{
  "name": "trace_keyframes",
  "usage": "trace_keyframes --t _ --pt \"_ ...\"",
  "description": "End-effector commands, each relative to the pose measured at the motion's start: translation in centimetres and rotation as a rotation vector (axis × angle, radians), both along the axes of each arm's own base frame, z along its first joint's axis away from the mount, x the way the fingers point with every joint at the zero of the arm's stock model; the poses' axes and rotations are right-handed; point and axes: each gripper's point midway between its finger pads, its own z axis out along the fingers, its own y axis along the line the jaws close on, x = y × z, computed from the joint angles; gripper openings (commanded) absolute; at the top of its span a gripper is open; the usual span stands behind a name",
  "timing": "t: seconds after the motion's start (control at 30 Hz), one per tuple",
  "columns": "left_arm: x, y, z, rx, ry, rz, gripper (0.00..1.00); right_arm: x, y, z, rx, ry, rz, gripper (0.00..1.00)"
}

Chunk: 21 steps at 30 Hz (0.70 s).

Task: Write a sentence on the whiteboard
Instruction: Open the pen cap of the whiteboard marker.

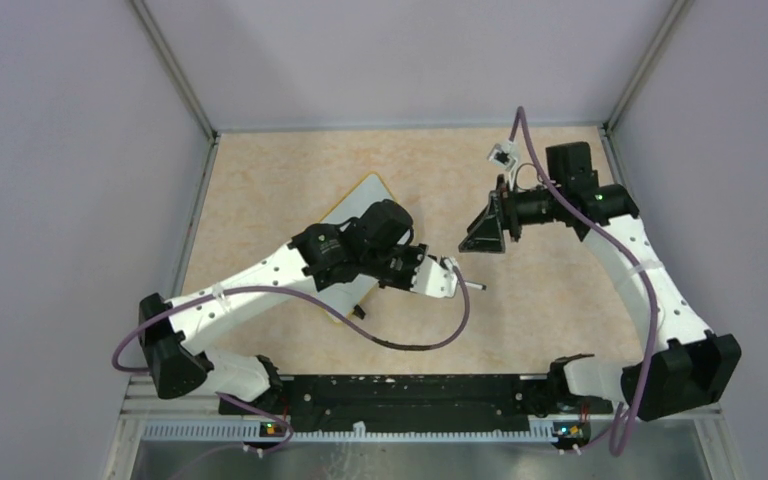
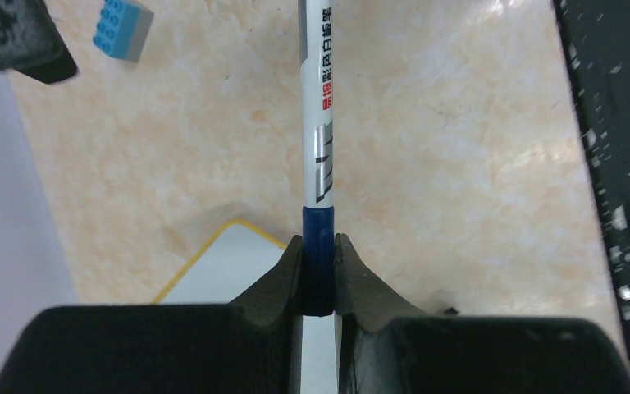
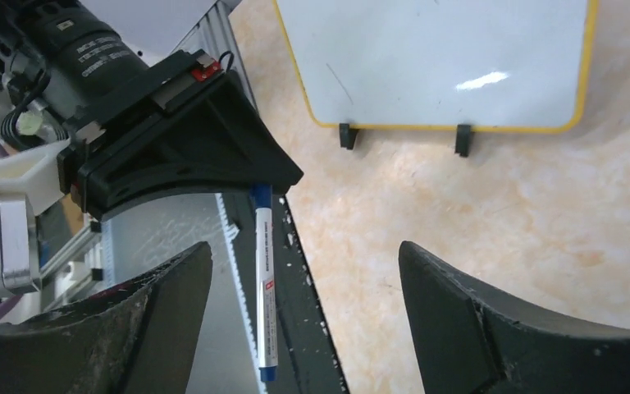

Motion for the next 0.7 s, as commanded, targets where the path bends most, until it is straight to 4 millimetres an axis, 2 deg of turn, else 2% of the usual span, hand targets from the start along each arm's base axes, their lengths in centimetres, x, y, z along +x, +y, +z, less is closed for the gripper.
trace_keyframes --t 0.0,0.13,0.23,0.37,0.5,0.67 --pt "-1.9 -0.1 1.4 -0.071 0.296 0.141 0.00 1.5 0.1 4.6 0.084 -0.172 -0.070 0.83" --pt "-1.2 -0.2 3.0 -0.137 0.404 0.210 0.00 1.7 0.1 4.6 0.093 -0.150 -0.095 0.83" --pt "0.3 0.1 4.2 -0.185 0.467 0.262 0.00 0.6 0.3 5.1 0.118 -0.175 -0.026 0.83" --pt "2.1 0.7 5.2 -0.240 0.502 0.290 0.00 0.5 0.0 5.9 0.124 -0.200 -0.080 0.85" --pt "1.4 0.5 5.7 -0.272 0.549 0.238 0.00 -0.8 0.3 5.9 0.156 -0.190 0.003 0.87" --pt "1.0 0.6 4.8 -0.256 0.550 0.201 0.00 -1.2 1.6 3.4 0.090 -0.135 0.064 0.87"
